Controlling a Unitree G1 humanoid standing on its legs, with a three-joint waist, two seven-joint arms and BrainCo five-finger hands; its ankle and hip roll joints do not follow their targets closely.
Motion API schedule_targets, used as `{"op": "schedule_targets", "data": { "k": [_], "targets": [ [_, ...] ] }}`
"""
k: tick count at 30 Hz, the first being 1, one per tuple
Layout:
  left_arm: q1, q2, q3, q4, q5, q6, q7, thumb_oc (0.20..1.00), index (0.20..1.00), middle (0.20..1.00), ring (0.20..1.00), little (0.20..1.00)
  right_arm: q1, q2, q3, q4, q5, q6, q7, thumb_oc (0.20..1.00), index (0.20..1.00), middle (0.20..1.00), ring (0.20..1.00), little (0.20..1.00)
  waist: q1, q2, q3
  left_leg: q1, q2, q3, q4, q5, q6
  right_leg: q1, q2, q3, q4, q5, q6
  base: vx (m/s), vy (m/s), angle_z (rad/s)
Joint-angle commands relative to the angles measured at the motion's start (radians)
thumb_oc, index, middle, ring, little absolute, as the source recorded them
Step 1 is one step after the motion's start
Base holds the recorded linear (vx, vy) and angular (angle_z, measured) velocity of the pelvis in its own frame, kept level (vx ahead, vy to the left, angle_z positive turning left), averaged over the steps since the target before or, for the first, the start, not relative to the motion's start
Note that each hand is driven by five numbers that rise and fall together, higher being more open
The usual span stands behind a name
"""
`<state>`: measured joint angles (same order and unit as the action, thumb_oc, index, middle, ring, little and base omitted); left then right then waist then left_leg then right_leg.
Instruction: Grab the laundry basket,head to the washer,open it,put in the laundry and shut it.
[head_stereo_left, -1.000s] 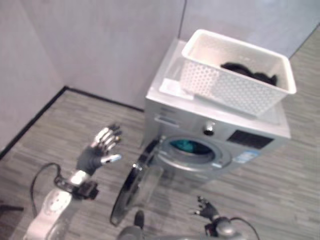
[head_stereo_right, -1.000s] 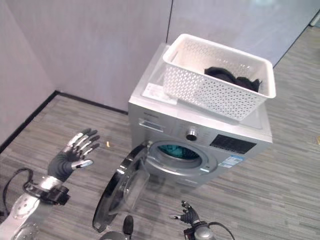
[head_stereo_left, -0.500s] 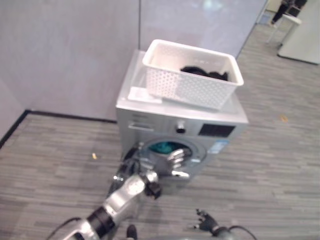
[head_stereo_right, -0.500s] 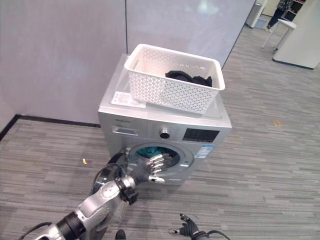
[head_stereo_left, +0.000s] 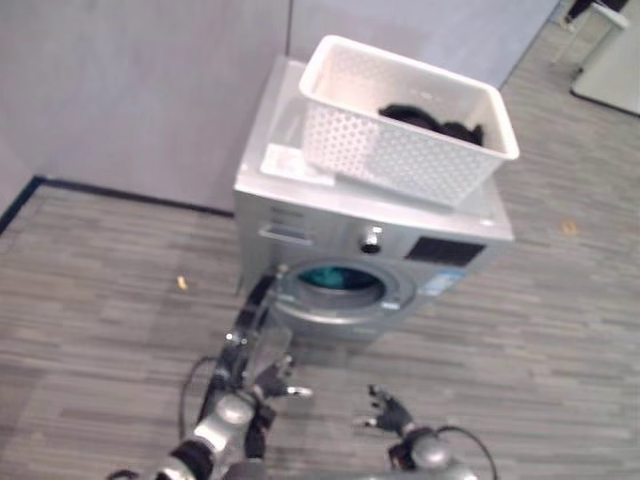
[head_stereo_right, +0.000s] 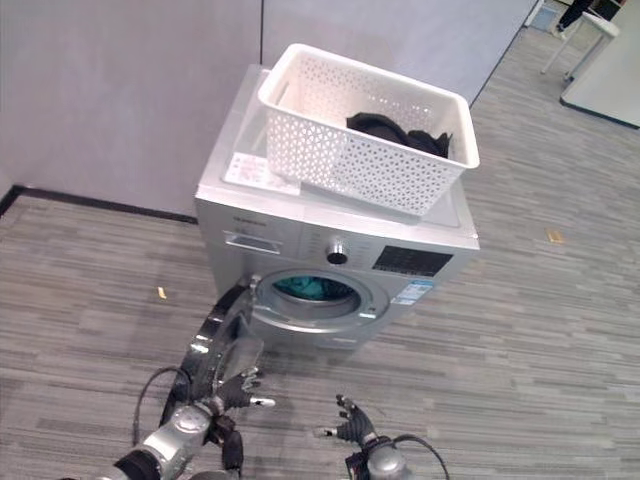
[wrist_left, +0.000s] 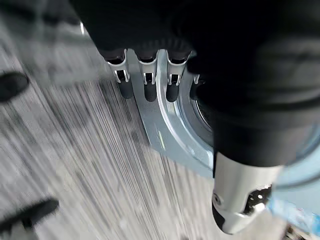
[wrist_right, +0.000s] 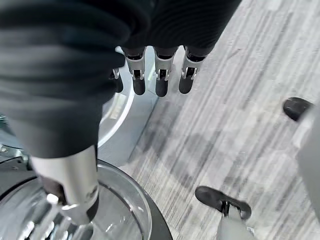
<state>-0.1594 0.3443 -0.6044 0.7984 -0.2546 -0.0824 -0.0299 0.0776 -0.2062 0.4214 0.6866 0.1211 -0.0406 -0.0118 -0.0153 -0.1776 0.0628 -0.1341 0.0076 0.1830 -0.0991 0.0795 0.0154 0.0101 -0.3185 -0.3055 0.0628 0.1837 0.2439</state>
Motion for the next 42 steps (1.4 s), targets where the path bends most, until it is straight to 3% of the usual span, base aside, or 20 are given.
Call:
{"op": "schedule_targets", "data": {
  "k": [1, 5, 11, 14, 16, 17, 18, 20, 21, 25, 27, 28, 29, 30, 31, 32, 35, 37, 42],
  "targets": [
    [-0.125, -0.057, 0.048, 0.1, 0.171, -0.061, 0.086, 1.0, 1.0, 1.0, 1.0, 1.0, -0.044, -0.048, -0.011, -0.021, 0.026, -0.036, -0.011, 1.0, 1.0, 1.0, 1.0, 1.0, -0.002, 0.04, 0.018, -0.018, 0.084, 0.002, 0.012, -0.026, -0.059, -0.001, 0.005, 0.003, -0.045, 0.189, 0.018, -0.04, 0.01, -0.02],
    [-0.2, -0.02, 0.073, 0.195, 0.304, -0.071, 0.16, 1.0, 1.0, 1.0, 1.0, 1.0, -0.06, -0.061, 0.007, -0.04, 0.023, -0.058, -0.014, 1.0, 1.0, 1.0, 1.0, 1.0, -0.011, 0.03, 0.041, -0.038, 0.092, 0.009, 0.012, -0.021, -0.061, -0.028, 0.007, 0.008, -0.046, 0.177, 0.018, -0.04, 0.022, -0.03],
    [-0.193, 0.027, 0.141, 0.134, 0.266, -0.089, 0.206, 1.0, 1.0, 1.0, 1.0, 1.0, -0.054, -0.06, 0.004, -0.039, 0.022, -0.071, -0.015, 1.0, 1.0, 1.0, 1.0, 1.0, -0.004, 0.021, 0.048, -0.031, 0.1, 0.023, 0.012, -0.035, -0.064, -0.033, 0.008, 0.024, -0.068, 0.186, 0.018, 0.02, 0.03, -0.14],
    [-0.15, 0.039, 0.164, 0.062, 0.24, -0.1, 0.21, 1.0, 1.0, 1.0, 1.0, 1.0, -0.047, -0.058, -0.014, -0.058, 0.027, -0.077, -0.017, 1.0, 1.0, 1.0, 1.0, 1.0, -0.003, 0.018, 0.041, -0.016, 0.097, 0.03, 0.021, -0.049, -0.056, -0.037, 0.003, 0.057, -0.063, 0.21, 0.018, 0.05, 0.061, -0.13],
    [-0.094, 0.054, 0.188, -0.021, 0.208, -0.105, 0.205, 1.0, 1.0, 1.0, 1.0, 1.0, -0.039, -0.052, -0.054, -0.062, 0.062, -0.084, -0.026, 1.0, 1.0, 1.0, 1.0, 1.0, -0.002, 0.026, 0.035, 0.011, 0.088, 0.035, 0.031, -0.072, -0.038, -0.052, -0.004, 0.113, -0.017, 0.225, 0.018, 0.09, 0.164, -0.35],
    [-0.063, 0.06, 0.196, -0.069, 0.179, -0.109, 0.191, 1.0, 1.0, 1.0, 1.0, 1.0, -0.04, -0.049, -0.09, -0.051, 0.085, -0.086, -0.039, 1.0, 1.0, 1.0, 1.0, 1.0, -0.007, 0.04, 0.034, 0.032, 0.08, 0.031, 0.03, -0.08, -0.024, -0.073, -0.001, 0.157, 0.044, 0.212, 0.018, 0.11, 0.269, -0.42],
    [-0.037, 0.065, 0.201, -0.111, 0.162, -0.109, 0.184, 1.0, 1.0, 1.0, 1.0, 1.0, -0.033, -0.053, -0.126, -0.066, 0.102, -0.088, -0.053, 1.0, 1.0, 1.0, 1.0, 1.0, -0.016, 0.062, 0.04, 0.047, 0.08, 0.026, 0.03, -0.079, -0.006, -0.111, 0.033, 0.212, 0.138, 0.176, -0.005, 0.12, 0.324, -0.38],
    [0.012, 0.074, 0.234, -0.175, 0.127, -0.111, 0.169, 1.0, 1.0, 1.0, 1.0, 1.0, -0.031, -0.055, -0.195, -0.06, 0.153, -0.097, -0.074, 1.0, 1.0, 1.0, 1.0, 1.0, -0.029, 0.112, 0.053, 0.089, 0.093, 0.029, 0.032, -0.088, 0.008, -0.179, 0.11, 0.258, 0.259, 0.057, -0.032, 0.24, 0.302, -0.26],
    [0.073, 0.084, 0.272, -0.259, 0.077, -0.117, 0.145, 1.0, 1.0, 1.0, 1.0, 1.0, -0.031, -0.063, -0.308, -0.062, 0.205, -0.112, -0.117, 1.0, 1.0, 1.0, 1.0, 1.0, -0.044, 0.145, 0.057, 0.155, 0.082, 0.032, 0.028, -0.112, 0.011, -0.223, 0.14, 0.241, 0.238, -0.033, -0.049, 0.38, 0.18, -0.18],
    [0.157, 0.098, 0.334, -0.374, 0.012, -0.119, 0.105, 1.0, 1.0, 1.0, 1.0, 1.0, -0.006, -0.107, -0.489, -0.144, 0.175, -0.132, -0.226, 1.0, 1.0, 1.0, 1.0, 1.0, -0.068, 0.168, 0.064, 0.242, 0.071, -0.004, 0.036, -0.167, 0.005, -0.26, 0.161, 0.259, 0.063, -0.031, -0.033, 0.35, -0.035, 0.05],
    [0.162, 0.078, 0.35, -0.386, -0.001, -0.132, 0.102, 1.0, 1.0, 1.0, 1.0, 1.0, 0.033, -0.127, -0.583, -0.257, 0.125, -0.148, -0.299, 1.0, 1.0, 1.0, 1.0, 1.0, -0.095, 0.173, 0.061, 0.271, 0.068, -0.042, 0.046, -0.19, 0.003, -0.279, 0.178, 0.318, 0.03, -0.009, -0.011, 0.4, -0.159, 0.58],
    [0.143, 0.061, 0.349, -0.393, -0.021, -0.137, 0.109, 1.0, 1.0, 1.0, 1.0, 1.0, 0.08, -0.146, -0.688, -0.428, 0.055, -0.177, -0.362, 1.0, 1.0, 1.0, 1.0, 1.0, -0.117, 0.167, 0.049, 0.291, 0.067, -0.086, 0.05, -0.2, -0.006, -0.252, 0.205, 0.378, 0.025, -0.028, -0.011, 0.43, -0.246, 0.81],
    [0.143, 0.053, 0.352, -0.401, -0.029, -0.138, 0.108, 1.0, 1.0, 1.0, 1.0, 1.0, 0.1, -0.161, -0.737, -0.519, 0.011, -0.191, -0.382, 1.0, 1.0, 1.0, 1.0, 1.0, -0.119, 0.162, 0.035, 0.299, 0.075, -0.106, 0.047, -0.204, -0.013, -0.229, 0.212, 0.384, 0.016, -0.05, -0.022, 0.32, -0.2, 1.39],
    [0.144, 0.052, 0.349, -0.402, -0.029, -0.137, 0.108, 1.0, 1.0, 1.0, 1.0, 1.0, 0.108, -0.158, -0.741, -0.531, 0.006, -0.186, -0.382, 1.0, 1.0, 1.0, 1.0, 1.0, -0.121, 0.165, 0.035, 0.302, 0.077, -0.11, 0.046, -0.204, -0.014, -0.224, 0.212, 0.378, 0.016, -0.053, -0.023, 0.33, -0.281, 1.62],
    [0.168, 0.04, 0.356, -0.401, -0.039, -0.126, 0.101, 1.0, 1.0, 1.0, 1.0, 1.0, 0.128, -0.189, -0.824, -0.719, -0.092, -0.207, -0.399, 1.0, 1.0, 1.0, 1.0, 1.0, -0.126, 0.169, 0.008, 0.331, 0.136, -0.128, 0.035, -0.174, -0.042, -0.206, 0.252, 0.353, 0.054, -0.118, -0.053, 0.31, -0.306, 1.88],
    [0.167, 0.037, 0.352, -0.394, -0.045, -0.119, 0.103, 1.0, 1.0, 1.0, 1.0, 1.0, 0.118, -0.21, -0.858, -0.8, -0.13, -0.216, -0.428, 1.0, 1.0, 1.0, 1.0, 1.0, -0.122, 0.164, 0.003, 0.328, 0.162, -0.138, 0.04, -0.15, -0.058, -0.199, 0.265, 0.333, 0.077, -0.135, -0.067, 0.32, -0.299, 1.24],
    [0.149, 0.034, 0.327, -0.381, -0.038, -0.102, 0.095, 1.0, 1.0, 1.0, 1.0, 1.0, 0.09, -0.23, -0.906, -0.942, -0.161, -0.239, -0.434, 1.0, 1.0, 1.0, 1.0, 1.0, -0.114, 0.144, -0.017, 0.307, 0.199, -0.165, 0.042, -0.11, -0.074, -0.173, 0.267, 0.269, 0.079, -0.147, -0.081, 0.11, -0.26, 0.26],
    [0.113, 0.033, 0.279, -0.381, -0.011, -0.088, 0.069, 1.0, 1.0, 1.0, 1.0, 1.0, 0.01, -0.316, -0.921, -1.071, -0.176, -0.27, -0.424, 1.0, 1.0, 1.0, 1.0, 1.0, -0.102, 0.119, -0.043, 0.29, 0.233, -0.156, 0.031, -0.085, -0.089, -0.123, 0.278, 0.191, 0.041, -0.164, -0.092, 0.15, -0.302, 0.79],
    [0.101, 0.036, 0.246, -0.394, 0.026, -0.071, 0.034, 1.0, 1.0, 1.0, 1.0, 1.0, -0.054, -0.443, -0.932, -1.177, -0.176, -0.28, -0.363, 1.0, 1.0, 1.0, 1.0, 1.0, -0.091, 0.104, -0.067, 0.281, 0.263, -0.162, 0.015, -0.074, -0.118, -0.086, 0.301, 0.15, 0.014, -0.188, -0.108, 0.06, -0.116, 1.08]
  ]
}}
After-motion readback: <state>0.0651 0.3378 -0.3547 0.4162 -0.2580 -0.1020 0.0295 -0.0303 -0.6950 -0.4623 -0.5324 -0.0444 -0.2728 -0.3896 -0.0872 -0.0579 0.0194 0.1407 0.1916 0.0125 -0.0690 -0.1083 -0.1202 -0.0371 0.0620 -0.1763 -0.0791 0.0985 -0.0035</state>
